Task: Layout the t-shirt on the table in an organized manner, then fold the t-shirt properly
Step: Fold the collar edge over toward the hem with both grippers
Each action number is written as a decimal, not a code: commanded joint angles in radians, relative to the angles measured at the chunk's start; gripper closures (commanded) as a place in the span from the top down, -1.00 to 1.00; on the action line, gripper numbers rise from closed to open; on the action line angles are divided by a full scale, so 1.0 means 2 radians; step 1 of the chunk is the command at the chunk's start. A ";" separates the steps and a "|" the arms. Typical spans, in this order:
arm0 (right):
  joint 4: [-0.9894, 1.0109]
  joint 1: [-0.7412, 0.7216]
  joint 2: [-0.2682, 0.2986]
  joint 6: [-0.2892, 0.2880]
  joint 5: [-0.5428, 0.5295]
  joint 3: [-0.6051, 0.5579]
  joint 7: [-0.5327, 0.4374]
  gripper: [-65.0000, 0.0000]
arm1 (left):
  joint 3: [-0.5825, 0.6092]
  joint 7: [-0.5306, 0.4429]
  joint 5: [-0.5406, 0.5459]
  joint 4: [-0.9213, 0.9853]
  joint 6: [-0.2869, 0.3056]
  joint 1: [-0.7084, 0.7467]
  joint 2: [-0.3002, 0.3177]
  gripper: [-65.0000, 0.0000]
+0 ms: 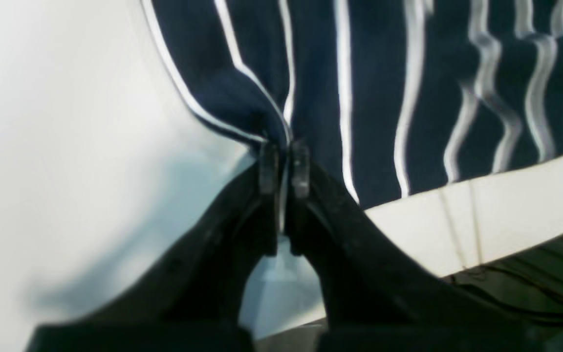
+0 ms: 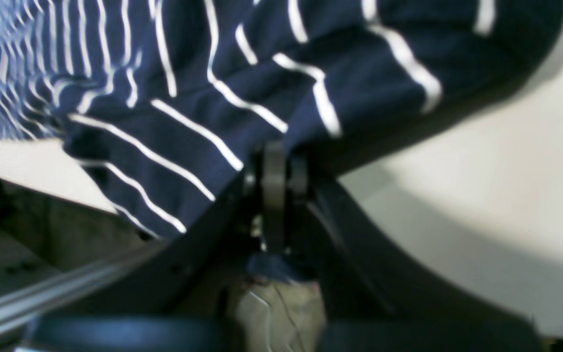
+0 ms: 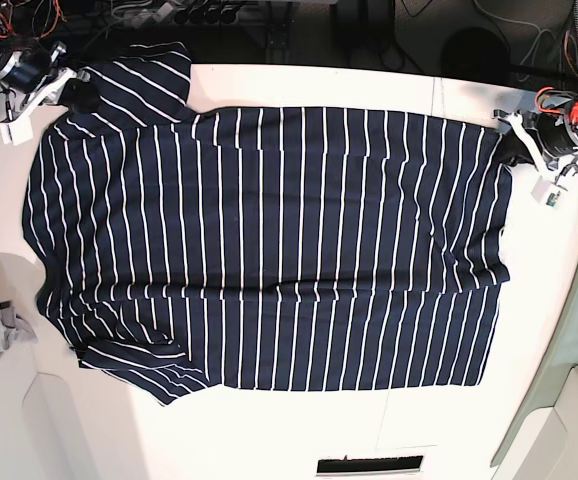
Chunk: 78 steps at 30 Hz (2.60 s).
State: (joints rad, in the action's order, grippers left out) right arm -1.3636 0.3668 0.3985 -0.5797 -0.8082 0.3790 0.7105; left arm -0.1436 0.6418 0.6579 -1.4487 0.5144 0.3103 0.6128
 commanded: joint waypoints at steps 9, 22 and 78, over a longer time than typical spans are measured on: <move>-0.076 0.008 0.012 0.000 -0.004 0.045 0.029 -1.00 | -0.004 -0.002 0.075 -0.029 0.067 -0.001 0.040 -1.00; -0.125 0.071 0.024 -0.001 -0.054 0.121 0.030 -1.00 | -0.122 0.008 0.165 -0.094 0.092 0.101 0.041 -1.00; 0.089 -0.309 0.009 0.004 0.120 -0.039 -0.086 -0.11 | 0.012 0.025 0.068 0.167 0.082 -0.180 -0.003 -0.44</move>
State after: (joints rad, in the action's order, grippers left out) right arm -1.1713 -0.2302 0.3962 -0.5682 -0.5522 0.2913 0.5613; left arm -0.1116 0.7078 0.7776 -1.0988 0.6666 -0.0311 0.5846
